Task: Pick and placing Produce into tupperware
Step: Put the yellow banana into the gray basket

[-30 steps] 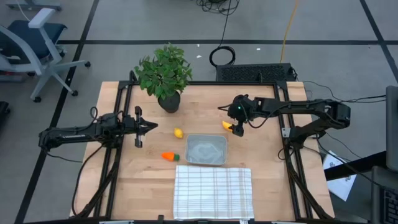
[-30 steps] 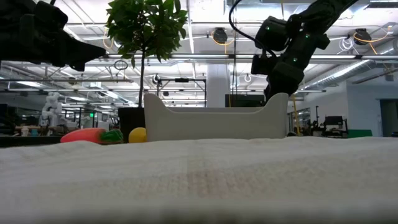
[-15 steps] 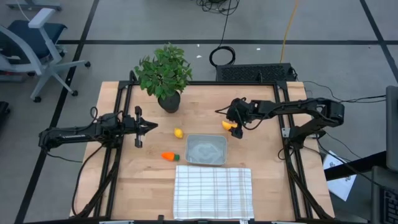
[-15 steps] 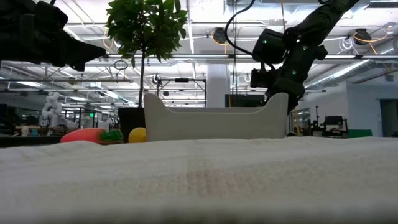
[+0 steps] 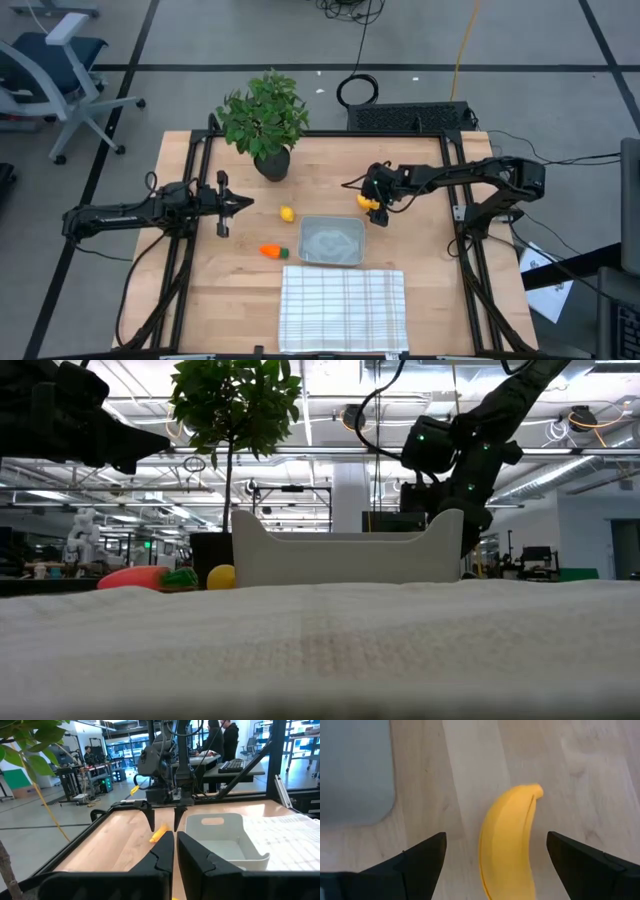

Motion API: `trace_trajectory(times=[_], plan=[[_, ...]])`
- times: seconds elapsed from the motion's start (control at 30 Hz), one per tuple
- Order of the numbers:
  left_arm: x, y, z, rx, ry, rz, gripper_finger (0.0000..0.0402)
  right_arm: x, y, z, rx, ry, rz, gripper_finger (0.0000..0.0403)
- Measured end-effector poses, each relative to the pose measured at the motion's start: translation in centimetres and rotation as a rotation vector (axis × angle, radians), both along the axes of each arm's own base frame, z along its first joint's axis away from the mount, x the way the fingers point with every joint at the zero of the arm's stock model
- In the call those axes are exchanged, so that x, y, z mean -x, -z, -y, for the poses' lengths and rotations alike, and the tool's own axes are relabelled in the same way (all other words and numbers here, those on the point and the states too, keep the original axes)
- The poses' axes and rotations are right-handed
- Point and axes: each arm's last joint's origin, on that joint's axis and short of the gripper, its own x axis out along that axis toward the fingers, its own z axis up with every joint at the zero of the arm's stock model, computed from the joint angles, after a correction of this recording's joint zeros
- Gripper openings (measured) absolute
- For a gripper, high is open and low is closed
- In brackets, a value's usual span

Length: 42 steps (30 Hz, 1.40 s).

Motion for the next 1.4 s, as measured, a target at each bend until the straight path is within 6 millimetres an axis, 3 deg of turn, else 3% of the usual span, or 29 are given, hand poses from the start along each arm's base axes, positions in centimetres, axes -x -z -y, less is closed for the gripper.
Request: trace_trajectory(times=[0.4,1.13,1.4], plan=[[0.0,0.0,0.0,0.0,0.0,0.0,0.0026,0.0,0.1,0.1,0.035,0.019,-0.002,0.0336],[0.0,0.0,0.0,0.0,0.0,0.0,0.0026,1.7,2.9,-0.3,0.064,0.08,0.054,0.0336],[0.0,0.0,0.0,0.0,0.0,0.0,0.0026,1.7,2.9,-0.3,0.061,0.084,0.06,0.0285]])
